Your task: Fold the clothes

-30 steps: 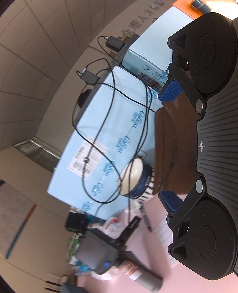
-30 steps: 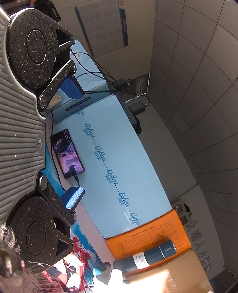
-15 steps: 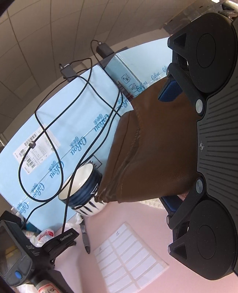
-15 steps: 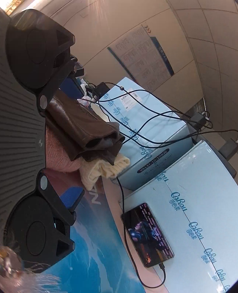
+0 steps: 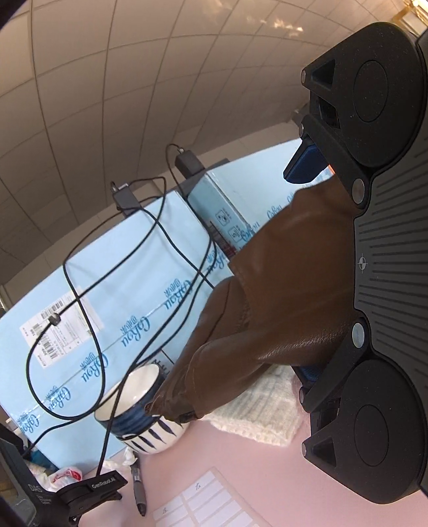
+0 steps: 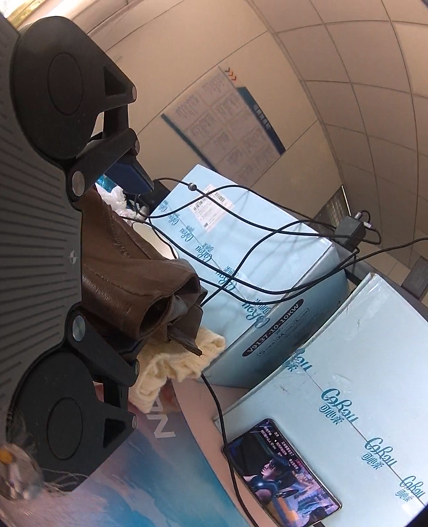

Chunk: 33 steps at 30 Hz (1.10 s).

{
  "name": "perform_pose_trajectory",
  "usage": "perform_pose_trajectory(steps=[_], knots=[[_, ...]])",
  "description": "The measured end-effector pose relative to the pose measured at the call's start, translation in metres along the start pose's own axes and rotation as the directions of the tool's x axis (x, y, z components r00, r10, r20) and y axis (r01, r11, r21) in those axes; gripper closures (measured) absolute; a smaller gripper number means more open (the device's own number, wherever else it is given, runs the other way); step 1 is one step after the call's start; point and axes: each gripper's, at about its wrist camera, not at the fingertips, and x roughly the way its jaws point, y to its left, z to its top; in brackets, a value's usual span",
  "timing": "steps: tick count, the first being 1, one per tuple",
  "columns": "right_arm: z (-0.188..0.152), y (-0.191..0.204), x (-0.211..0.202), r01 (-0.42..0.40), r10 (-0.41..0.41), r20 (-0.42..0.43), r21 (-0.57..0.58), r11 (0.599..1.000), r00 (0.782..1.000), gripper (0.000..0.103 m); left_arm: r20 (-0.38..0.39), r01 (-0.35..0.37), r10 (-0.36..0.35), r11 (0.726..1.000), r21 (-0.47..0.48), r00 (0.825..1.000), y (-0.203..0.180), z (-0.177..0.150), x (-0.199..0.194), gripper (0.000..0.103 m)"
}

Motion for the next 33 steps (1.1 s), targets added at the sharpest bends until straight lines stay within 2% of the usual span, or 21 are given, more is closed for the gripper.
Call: perform_pose_trajectory(steps=[2,6,8,11,13,14,15,16,17,18,19,20,21,22,26,27,31,33], knots=[[-0.004,-0.002,0.002,0.040,-0.040,-0.003,-0.016,0.999,0.999,0.018,-0.030,-0.020,0.020,1.000,-0.001,0.999,0.002,-0.001,0.005,0.000],[-0.009,-0.016,0.005,0.104,-0.103,-0.030,0.036,0.994,0.994,0.007,-0.023,-0.009,0.009,1.000,-0.010,1.000,0.004,-0.001,0.004,0.000],[-0.010,-0.023,0.006,0.126,-0.124,-0.033,0.062,0.990,0.992,0.005,-0.017,-0.002,0.002,1.000,-0.018,1.000,0.005,-0.002,0.003,0.000],[-0.010,-0.027,0.007,0.117,-0.116,-0.020,0.083,0.990,0.993,0.005,0.002,-0.009,0.009,1.000,0.001,1.000,0.002,-0.003,0.004,0.000],[-0.011,-0.026,0.007,0.092,-0.092,-0.001,0.078,0.993,0.996,0.009,0.022,-0.038,0.037,0.999,0.034,0.999,-0.003,-0.006,0.005,0.000],[-0.012,-0.025,0.007,0.083,-0.084,0.008,0.069,0.994,0.996,0.017,0.032,-0.052,0.051,0.997,0.054,0.998,-0.005,-0.007,0.005,0.000],[-0.012,-0.022,0.007,0.087,-0.088,0.019,0.041,0.995,0.996,0.030,0.044,-0.069,0.066,0.994,0.079,0.997,-0.008,-0.008,0.005,0.001],[-0.013,-0.017,0.007,0.103,-0.104,0.032,0.005,0.995,0.994,0.035,0.056,-0.086,0.080,0.991,0.104,0.995,-0.010,-0.010,0.006,0.005],[-0.014,-0.014,0.006,0.118,-0.117,0.046,-0.027,0.993,0.992,0.044,0.068,-0.110,0.102,0.985,0.130,0.992,-0.013,-0.011,0.006,0.008],[-0.015,-0.012,0.004,0.128,-0.125,0.060,-0.048,0.991,0.990,0.052,0.082,-0.152,0.141,0.976,0.156,0.987,-0.016,-0.013,0.007,0.018],[-0.015,-0.010,0.003,0.133,-0.128,0.073,-0.065,0.989,0.989,0.055,0.099,-0.196,0.180,0.964,0.180,0.979,-0.018,-0.015,0.007,0.034],[-0.015,-0.009,0.001,0.128,-0.122,0.083,-0.071,0.989,0.989,0.060,0.125,-0.238,0.216,0.949,0.208,0.968,-0.022,-0.017,0.008,0.044],[-0.014,-0.007,-0.001,0.122,-0.114,0.095,-0.081,0.989,0.989,0.064,0.153,-0.281,0.250,0.931,0.235,0.956,-0.025,-0.020,0.008,0.065],[-0.014,-0.004,-0.004,0.114,-0.102,0.107,-0.104,0.988,0.989,0.066,0.182,-0.318,0.277,0.911,0.262,0.944,-0.029,-0.023,0.007,0.078],[-0.013,0.007,-0.020,0.036,-0.017,0.113,-0.169,0.985,0.993,0.075,0.300,-0.361,0.254,0.849,0.387,0.919,-0.054,-0.045,-0.006,0.087],[-0.013,0.009,-0.024,0.008,0.010,0.105,-0.172,0.985,0.994,0.076,0.318,-0.370,0.253,0.840,0.396,0.914,-0.060,-0.051,-0.010,0.088],[-0.012,0.017,-0.044,-0.104,0.118,0.070,-0.175,0.979,0.991,0.081,0.369,-0.377,0.234,0.843,0.384,0.899,-0.088,-0.074,-0.034,0.088],[-0.011,0.018,-0.061,-0.149,0.161,0.056,-0.166,0.975,0.985,0.082,0.380,-0.375,0.218,0.831,0.411,0.899,-0.104,-0.085,-0.041,0.088]])
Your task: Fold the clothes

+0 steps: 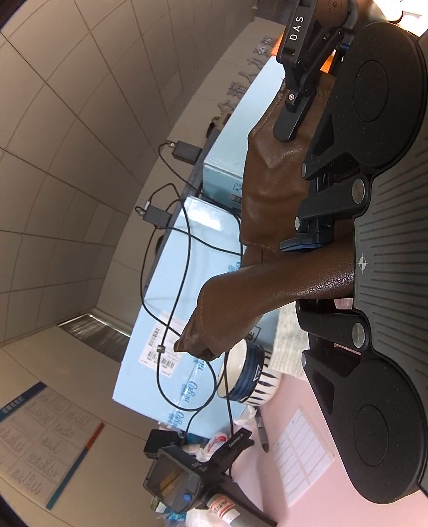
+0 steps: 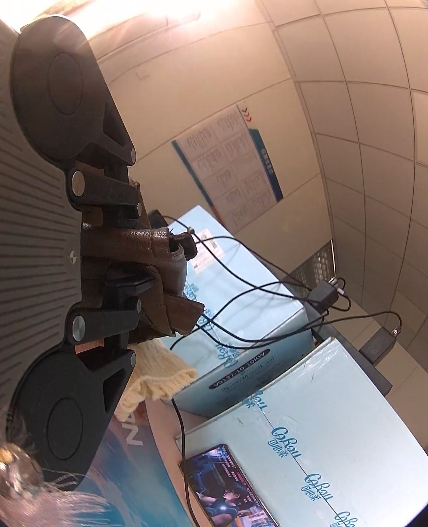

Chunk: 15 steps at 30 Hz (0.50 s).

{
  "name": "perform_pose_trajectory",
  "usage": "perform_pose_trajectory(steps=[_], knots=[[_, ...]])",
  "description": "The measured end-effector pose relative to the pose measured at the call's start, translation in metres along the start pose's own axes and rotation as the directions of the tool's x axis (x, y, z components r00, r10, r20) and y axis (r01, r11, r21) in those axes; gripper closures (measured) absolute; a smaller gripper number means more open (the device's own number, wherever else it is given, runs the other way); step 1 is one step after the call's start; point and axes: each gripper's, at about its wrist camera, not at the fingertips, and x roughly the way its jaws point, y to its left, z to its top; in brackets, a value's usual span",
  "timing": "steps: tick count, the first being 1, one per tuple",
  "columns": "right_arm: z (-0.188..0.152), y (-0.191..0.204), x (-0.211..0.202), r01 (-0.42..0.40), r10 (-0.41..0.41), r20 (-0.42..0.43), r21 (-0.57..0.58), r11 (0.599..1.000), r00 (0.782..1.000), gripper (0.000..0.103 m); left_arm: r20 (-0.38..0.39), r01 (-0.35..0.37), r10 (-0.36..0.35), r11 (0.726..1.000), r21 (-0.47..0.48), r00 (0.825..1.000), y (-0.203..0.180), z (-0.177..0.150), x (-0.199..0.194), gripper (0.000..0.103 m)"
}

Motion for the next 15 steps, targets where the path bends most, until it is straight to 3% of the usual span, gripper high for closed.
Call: perform_pose_trajectory(steps=[5,8,12,15], knots=[[0.009,0.002,-0.059,-0.041,0.040,0.058,0.026,0.999,0.998,0.082,-0.014,0.103,-0.102,0.991,0.084,0.995,-0.050,-0.001,-0.013,0.088],[0.014,-0.004,-0.103,-0.004,0.001,0.123,0.025,1.000,0.992,0.082,-0.064,0.212,-0.205,0.970,0.117,0.977,-0.088,-0.009,-0.004,0.088],[0.018,-0.023,-0.165,0.098,-0.108,0.199,0.059,0.993,0.974,0.082,-0.182,0.365,-0.342,0.924,0.114,0.922,-0.137,-0.032,0.022,0.088],[0.018,-0.040,-0.210,0.198,-0.218,0.237,0.105,0.974,0.947,0.082,-0.300,0.458,-0.412,0.884,0.098,0.860,-0.175,-0.061,0.046,0.088]])
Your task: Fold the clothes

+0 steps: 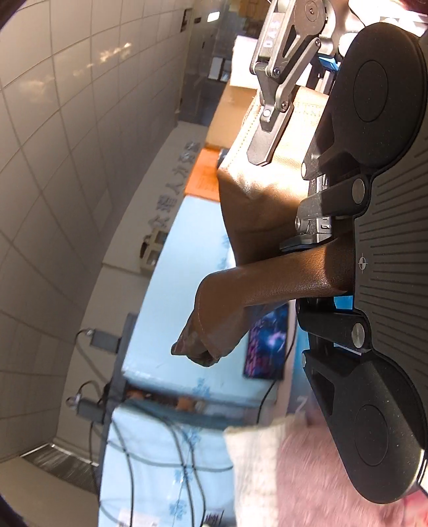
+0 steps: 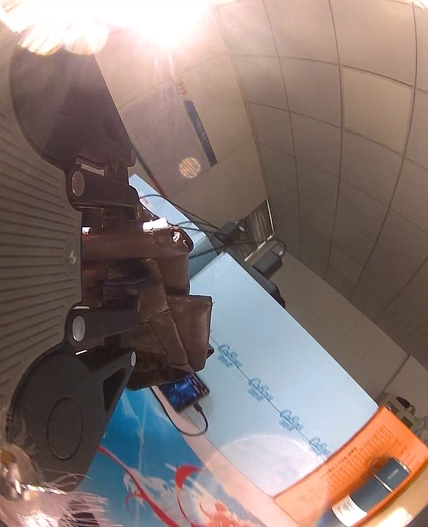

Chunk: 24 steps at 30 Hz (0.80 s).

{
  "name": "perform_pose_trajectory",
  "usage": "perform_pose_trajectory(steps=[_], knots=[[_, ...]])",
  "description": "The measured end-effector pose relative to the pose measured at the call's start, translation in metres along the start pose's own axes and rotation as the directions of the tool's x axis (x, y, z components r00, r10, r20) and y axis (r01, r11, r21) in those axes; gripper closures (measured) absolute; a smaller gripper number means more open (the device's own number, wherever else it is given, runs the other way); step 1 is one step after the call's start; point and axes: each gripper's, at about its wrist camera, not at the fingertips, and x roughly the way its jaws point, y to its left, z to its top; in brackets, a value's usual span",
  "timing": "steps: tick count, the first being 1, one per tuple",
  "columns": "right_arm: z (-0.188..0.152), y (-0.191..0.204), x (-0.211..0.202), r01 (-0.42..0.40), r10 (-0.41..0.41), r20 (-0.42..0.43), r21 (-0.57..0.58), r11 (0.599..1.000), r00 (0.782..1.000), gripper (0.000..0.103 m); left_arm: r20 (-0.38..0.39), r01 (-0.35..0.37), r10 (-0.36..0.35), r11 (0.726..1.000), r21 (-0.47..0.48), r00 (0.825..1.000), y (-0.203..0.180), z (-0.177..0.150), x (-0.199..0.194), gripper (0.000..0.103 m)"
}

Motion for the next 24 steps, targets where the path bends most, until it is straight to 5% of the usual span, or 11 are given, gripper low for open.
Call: perform_pose_trajectory(steps=[5,9,12,15,17,20,22,24], knots=[[0.007,-0.037,-0.055,0.199,-0.202,0.047,0.067,0.978,0.978,0.082,-0.197,0.140,-0.129,0.989,0.042,0.972,-0.043,-0.024,0.068,0.088],[0.010,-0.056,-0.090,0.289,-0.301,0.100,0.116,0.950,0.949,0.082,-0.274,0.210,-0.167,0.968,0.134,0.947,-0.069,-0.028,0.107,0.088],[0.014,-0.066,-0.108,0.356,-0.373,0.138,0.134,0.925,0.918,0.082,-0.313,0.229,-0.161,0.954,0.194,0.936,-0.082,-0.027,0.138,0.087],[0.017,-0.075,-0.118,0.437,-0.456,0.142,0.141,0.888,0.879,0.081,-0.341,0.186,-0.076,0.935,0.303,0.937,-0.092,-0.037,0.153,0.078],[0.016,-0.082,-0.127,0.466,-0.485,0.121,0.154,0.871,0.866,0.078,-0.345,0.162,-0.037,0.927,0.339,0.938,-0.091,-0.043,0.152,0.070],[0.012,-0.093,-0.141,0.472,-0.496,0.097,0.196,0.859,0.863,0.043,-0.283,0.064,0.050,0.922,0.382,0.958,-0.088,-0.040,0.141,0.039],[0.011,-0.096,-0.150,0.426,-0.454,0.114,0.209,0.880,0.884,0.041,-0.190,-0.035,0.128,0.901,0.432,0.973,-0.092,-0.034,0.128,0.013],[0.012,-0.098,-0.157,0.378,-0.411,0.135,0.218,0.900,0.901,0.031,-0.102,-0.038,0.102,0.866,0.499,0.990,-0.103,-0.031,0.107,0.009]])
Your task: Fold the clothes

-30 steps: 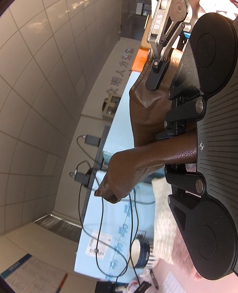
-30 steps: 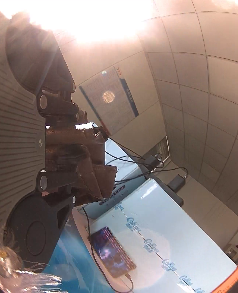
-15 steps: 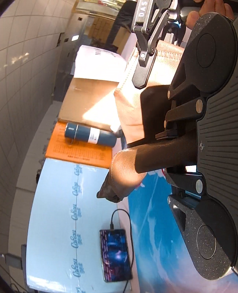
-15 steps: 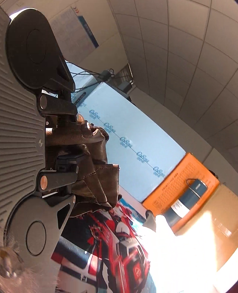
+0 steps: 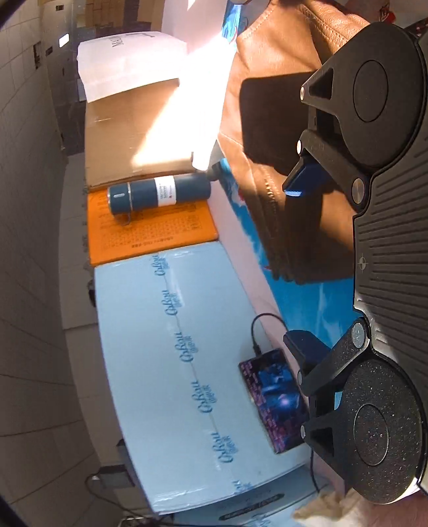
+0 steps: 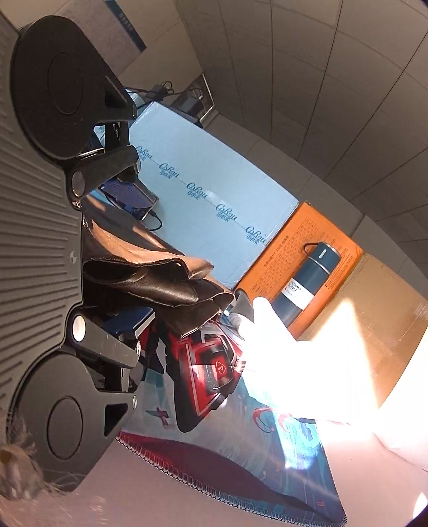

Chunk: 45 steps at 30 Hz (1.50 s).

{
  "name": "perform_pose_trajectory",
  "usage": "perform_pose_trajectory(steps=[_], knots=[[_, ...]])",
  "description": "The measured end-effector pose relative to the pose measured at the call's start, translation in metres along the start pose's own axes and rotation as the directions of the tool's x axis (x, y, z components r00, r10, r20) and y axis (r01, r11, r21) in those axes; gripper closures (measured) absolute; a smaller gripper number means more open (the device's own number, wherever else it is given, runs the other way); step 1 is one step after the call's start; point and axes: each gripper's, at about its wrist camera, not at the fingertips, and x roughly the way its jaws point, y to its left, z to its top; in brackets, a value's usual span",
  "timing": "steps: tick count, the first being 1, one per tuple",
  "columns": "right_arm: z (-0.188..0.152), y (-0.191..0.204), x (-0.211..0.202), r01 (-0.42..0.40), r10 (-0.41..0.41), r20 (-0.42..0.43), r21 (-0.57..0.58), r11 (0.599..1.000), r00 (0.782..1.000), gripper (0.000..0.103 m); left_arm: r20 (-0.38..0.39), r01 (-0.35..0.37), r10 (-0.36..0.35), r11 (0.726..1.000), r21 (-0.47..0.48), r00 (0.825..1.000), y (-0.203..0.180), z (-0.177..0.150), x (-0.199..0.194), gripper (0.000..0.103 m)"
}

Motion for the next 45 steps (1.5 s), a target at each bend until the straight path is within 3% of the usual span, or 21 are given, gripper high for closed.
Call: perform_pose_trajectory(steps=[2,4,8,11,17,24,28,29,37,39,45], knots=[[0.002,-0.004,0.000,-0.036,0.036,0.017,0.025,0.999,0.999,0.028,0.071,0.046,-0.053,0.995,0.092,0.996,-0.015,0.004,-0.020,0.004],[0.003,-0.005,0.002,-0.048,0.047,0.029,0.043,0.998,0.998,0.028,0.095,0.103,-0.121,0.978,0.179,0.988,-0.033,0.005,-0.032,0.004],[0.002,-0.001,0.004,-0.047,0.046,0.029,0.026,0.999,0.999,0.022,0.070,0.215,-0.244,0.935,0.282,0.967,-0.062,0.002,-0.042,0.004],[0.001,0.001,0.001,-0.048,0.047,0.028,0.025,0.999,0.998,0.021,0.037,0.235,-0.262,0.911,0.340,0.964,-0.074,-0.005,-0.039,0.004],[0.002,0.002,-0.004,-0.047,0.046,0.026,0.029,0.998,0.999,0.019,-0.010,0.254,-0.270,0.892,0.373,0.963,-0.080,-0.006,-0.033,0.004],[0.001,0.004,-0.004,-0.033,0.033,0.026,0.025,0.999,0.999,0.017,-0.002,0.338,-0.364,0.862,0.379,0.931,-0.085,-0.007,-0.043,0.004],[0.000,0.006,-0.005,-0.025,0.025,0.023,0.024,0.999,0.999,0.017,-0.009,0.403,-0.428,0.845,0.351,0.904,-0.089,-0.001,-0.035,0.004],[0.000,0.006,-0.006,-0.027,0.027,0.022,0.030,0.999,0.999,0.017,-0.007,0.408,-0.432,0.846,0.342,0.902,-0.090,0.001,-0.032,0.004],[0.001,0.000,-0.020,-0.033,0.030,0.036,0.086,0.996,0.999,0.015,0.054,0.201,-0.214,0.962,0.185,0.975,-0.066,0.013,-0.013,0.004],[0.002,0.000,-0.019,-0.046,0.043,0.036,0.096,0.994,0.998,0.015,0.048,0.175,-0.186,0.970,0.168,0.981,-0.061,0.013,-0.013,0.004],[0.002,0.004,-0.004,-0.175,0.181,-0.014,0.188,0.966,0.983,0.015,0.017,0.227,-0.235,0.955,0.192,0.972,-0.071,0.004,-0.022,0.004]])
